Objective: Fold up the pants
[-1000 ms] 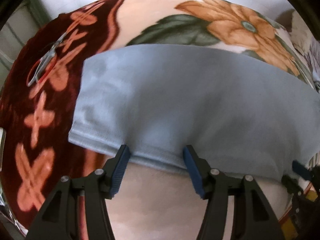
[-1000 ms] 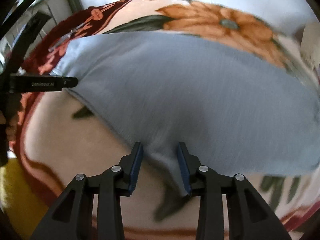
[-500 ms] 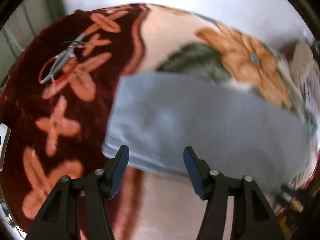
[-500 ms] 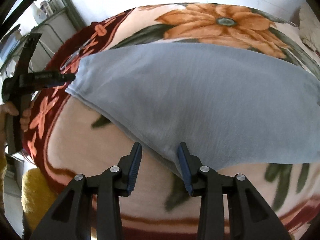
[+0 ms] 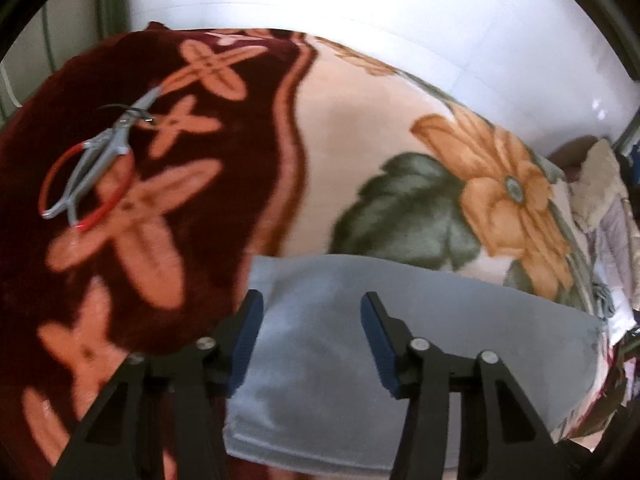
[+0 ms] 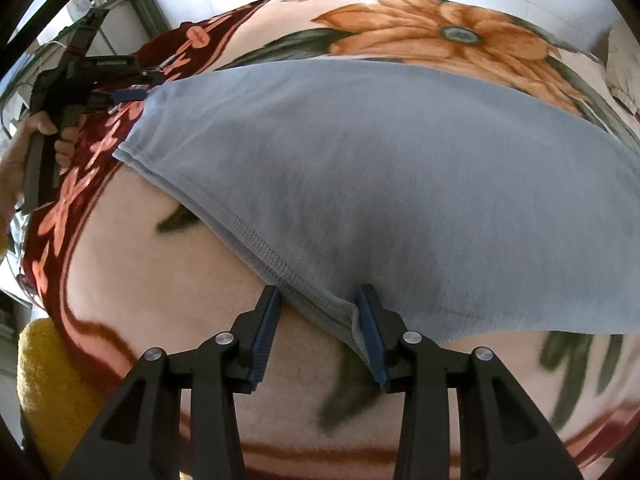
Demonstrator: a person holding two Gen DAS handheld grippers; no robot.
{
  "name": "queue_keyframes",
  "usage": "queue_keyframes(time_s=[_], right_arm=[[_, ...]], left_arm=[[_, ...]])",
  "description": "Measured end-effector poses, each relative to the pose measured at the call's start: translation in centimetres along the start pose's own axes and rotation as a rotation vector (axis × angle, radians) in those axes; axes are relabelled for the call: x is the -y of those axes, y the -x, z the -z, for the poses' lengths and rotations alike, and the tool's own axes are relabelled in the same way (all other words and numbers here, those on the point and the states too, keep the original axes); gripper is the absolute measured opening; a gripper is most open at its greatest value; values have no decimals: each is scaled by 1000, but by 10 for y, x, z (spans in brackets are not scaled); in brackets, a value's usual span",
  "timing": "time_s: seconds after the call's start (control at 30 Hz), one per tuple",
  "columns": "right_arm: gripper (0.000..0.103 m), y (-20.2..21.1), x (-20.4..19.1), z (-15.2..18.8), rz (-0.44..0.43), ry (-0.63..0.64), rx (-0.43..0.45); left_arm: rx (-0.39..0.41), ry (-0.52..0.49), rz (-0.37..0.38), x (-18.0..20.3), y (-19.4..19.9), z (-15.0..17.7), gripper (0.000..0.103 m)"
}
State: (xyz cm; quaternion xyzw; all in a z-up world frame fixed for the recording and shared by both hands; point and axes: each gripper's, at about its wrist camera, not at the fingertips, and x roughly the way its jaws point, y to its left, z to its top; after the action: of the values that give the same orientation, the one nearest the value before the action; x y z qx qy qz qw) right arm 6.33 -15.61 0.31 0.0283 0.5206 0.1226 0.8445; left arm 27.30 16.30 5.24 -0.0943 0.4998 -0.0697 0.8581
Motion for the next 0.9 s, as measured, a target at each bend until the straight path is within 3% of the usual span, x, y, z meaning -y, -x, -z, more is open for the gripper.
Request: queue_keyframes(time_s=[0.13,0.3,0.4,0.57,0.7,0.83,0.87,0.9], right_arm=[[41,-1,-1,1,2,15,5],[42,0,-2,3,4,29,18],[42,0,-2,3,4,33,18],[42,1,0,3,-3,32,18],[42,2,-1,3,4,36,20],[42,9,-2,0,-15,26,32],[42,10,0,0,-29,15,33],[42,11,1,-1,-41,1,32]], left_arm=[[-17,-13,38,5,-9,2,43],[-11,5,77,5,-11,7,42],[-3,6,42,3,-10,7,42],[82,26,-17,-6,3,2,43],[39,6,-40,-9,-6,-1,47],[9,42,13,-12,-18,0,47],[21,41,28,-11,-18,1,46],[40,34,26,-9,-16,2,34]])
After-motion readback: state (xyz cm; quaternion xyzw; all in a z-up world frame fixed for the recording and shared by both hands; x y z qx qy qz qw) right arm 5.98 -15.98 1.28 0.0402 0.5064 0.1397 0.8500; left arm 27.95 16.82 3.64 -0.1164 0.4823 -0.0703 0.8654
